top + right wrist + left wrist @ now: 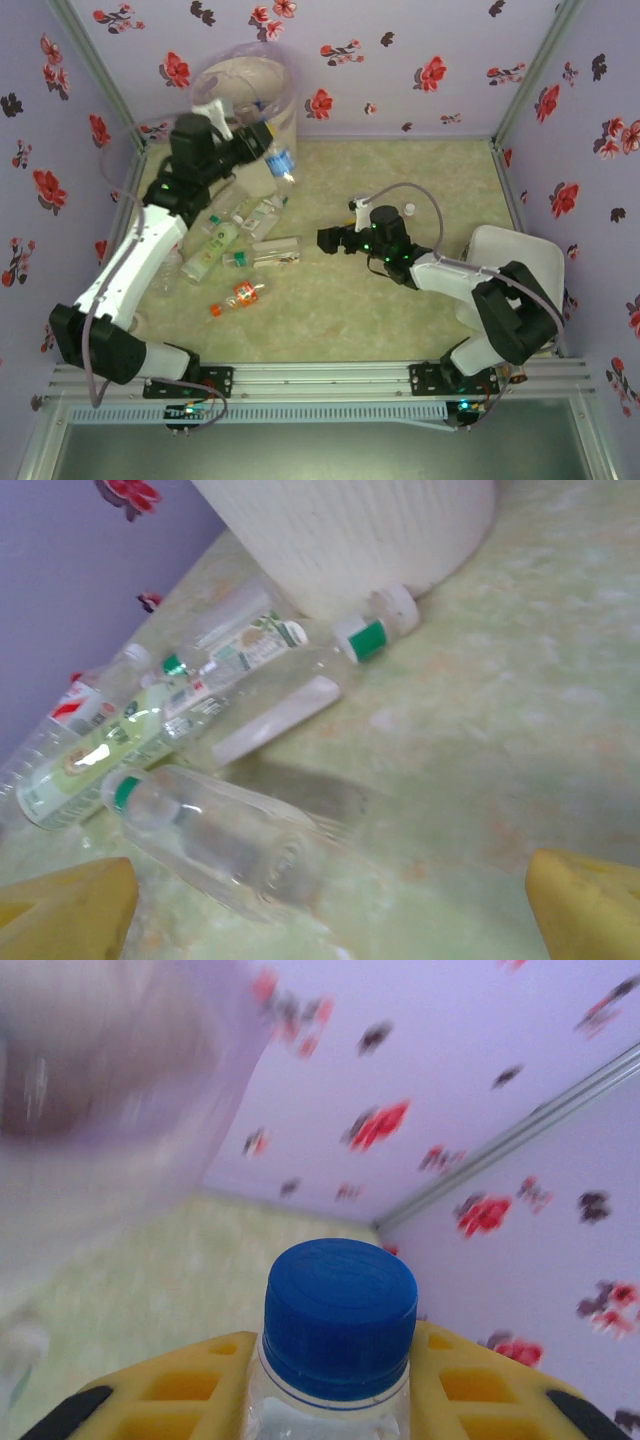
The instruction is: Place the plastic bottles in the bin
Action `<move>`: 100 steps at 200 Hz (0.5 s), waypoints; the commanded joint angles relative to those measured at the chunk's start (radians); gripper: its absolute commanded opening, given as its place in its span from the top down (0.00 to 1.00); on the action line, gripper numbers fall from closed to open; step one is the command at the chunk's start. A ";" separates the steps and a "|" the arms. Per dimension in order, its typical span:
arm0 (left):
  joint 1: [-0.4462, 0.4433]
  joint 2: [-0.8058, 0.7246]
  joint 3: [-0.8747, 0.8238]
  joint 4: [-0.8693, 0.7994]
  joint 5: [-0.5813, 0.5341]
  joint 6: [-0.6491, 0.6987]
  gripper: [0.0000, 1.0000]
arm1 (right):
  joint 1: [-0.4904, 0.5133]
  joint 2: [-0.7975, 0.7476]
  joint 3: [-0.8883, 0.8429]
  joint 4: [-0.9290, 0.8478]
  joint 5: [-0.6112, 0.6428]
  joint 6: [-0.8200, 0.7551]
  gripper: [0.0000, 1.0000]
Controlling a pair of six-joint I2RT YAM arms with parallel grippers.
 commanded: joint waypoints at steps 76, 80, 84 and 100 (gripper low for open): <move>0.141 0.431 0.710 -0.050 -0.224 0.255 1.00 | -0.001 -0.112 -0.038 -0.194 0.052 -0.055 0.00; 0.145 0.467 0.758 -0.067 -0.230 0.261 1.00 | -0.002 -0.122 -0.041 -0.202 0.055 -0.056 0.00; 0.146 0.504 0.808 -0.085 -0.234 0.269 1.00 | -0.001 -0.131 -0.044 -0.212 0.060 -0.058 0.00; 0.154 0.671 1.054 -0.195 -0.241 0.293 1.00 | -0.001 -0.174 -0.052 -0.270 0.093 -0.067 0.00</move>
